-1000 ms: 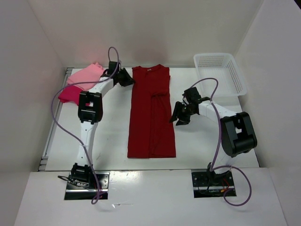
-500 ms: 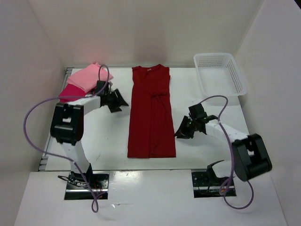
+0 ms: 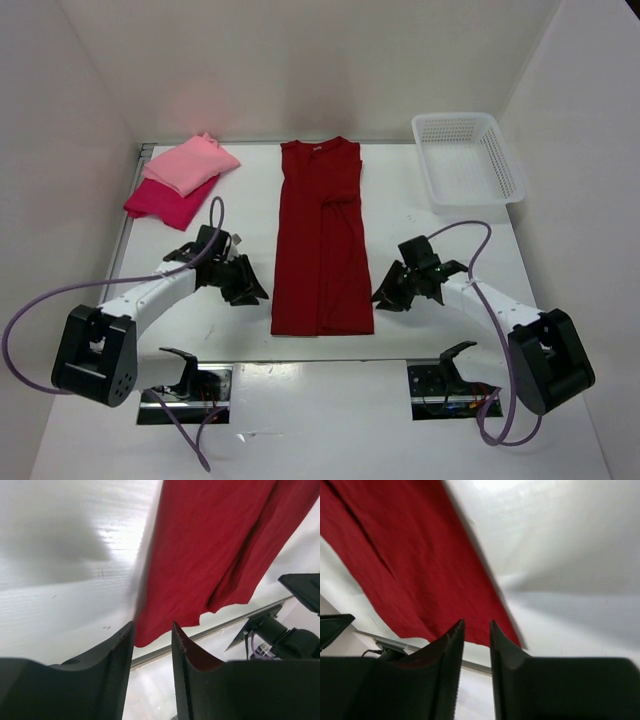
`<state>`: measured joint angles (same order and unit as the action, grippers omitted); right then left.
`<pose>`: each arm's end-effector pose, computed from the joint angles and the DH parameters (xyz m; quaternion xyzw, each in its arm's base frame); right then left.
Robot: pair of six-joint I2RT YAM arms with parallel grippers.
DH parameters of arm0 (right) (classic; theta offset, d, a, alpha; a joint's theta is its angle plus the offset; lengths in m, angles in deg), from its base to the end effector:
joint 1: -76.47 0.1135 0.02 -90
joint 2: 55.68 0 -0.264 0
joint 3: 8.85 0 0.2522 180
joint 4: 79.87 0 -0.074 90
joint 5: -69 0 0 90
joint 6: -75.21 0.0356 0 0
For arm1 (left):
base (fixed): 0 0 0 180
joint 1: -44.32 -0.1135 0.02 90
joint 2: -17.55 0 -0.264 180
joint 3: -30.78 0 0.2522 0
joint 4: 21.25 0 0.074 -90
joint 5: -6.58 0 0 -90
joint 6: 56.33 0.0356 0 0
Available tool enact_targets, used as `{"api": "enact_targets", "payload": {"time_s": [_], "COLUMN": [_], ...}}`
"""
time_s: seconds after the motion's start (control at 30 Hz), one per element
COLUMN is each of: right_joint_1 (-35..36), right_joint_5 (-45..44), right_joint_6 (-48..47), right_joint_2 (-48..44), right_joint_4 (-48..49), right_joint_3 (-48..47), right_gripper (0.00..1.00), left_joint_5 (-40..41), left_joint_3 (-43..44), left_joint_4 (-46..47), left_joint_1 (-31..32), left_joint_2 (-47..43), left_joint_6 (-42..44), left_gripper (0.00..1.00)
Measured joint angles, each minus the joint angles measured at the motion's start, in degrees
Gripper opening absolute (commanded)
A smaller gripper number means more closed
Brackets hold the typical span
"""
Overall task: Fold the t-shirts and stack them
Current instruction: Grab the bottom of the folded rectangular tshirt with both arms
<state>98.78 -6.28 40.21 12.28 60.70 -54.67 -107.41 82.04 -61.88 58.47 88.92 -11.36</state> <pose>0.1873 0.0866 0.1678 0.2404 0.9314 0.2491 0.1126 0.2142 -0.0689 0.1840 -0.2014 0.9263 -0.2969 0.1155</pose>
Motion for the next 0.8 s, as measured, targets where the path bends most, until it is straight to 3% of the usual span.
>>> {"api": "enact_targets", "payload": {"time_s": [0.17,0.57,0.8], "right_joint_1": [3.61,5.09,5.2], "right_joint_5": [-0.11,1.68,4.0], "right_joint_6": [3.65,9.07,8.52], "right_joint_2": [-1.68,-7.56,-3.23], "right_joint_4": [-1.2,-1.51,2.47], "right_joint_3": [4.07,10.78,10.73], "right_gripper": [0.43,0.43,0.28], "left_joint_5": [-0.37,-0.72,-3.21], "left_joint_3": [-0.02,-3.08,-4.46], "left_joint_4": [-1.7,-3.5,-1.38], "left_joint_1": [3.67,6.25,6.38], "left_joint_2": [5.55,6.99,9.73], "left_joint_6": [0.04,-1.79,-1.92], "left_gripper": [0.43,0.52,0.44]}}
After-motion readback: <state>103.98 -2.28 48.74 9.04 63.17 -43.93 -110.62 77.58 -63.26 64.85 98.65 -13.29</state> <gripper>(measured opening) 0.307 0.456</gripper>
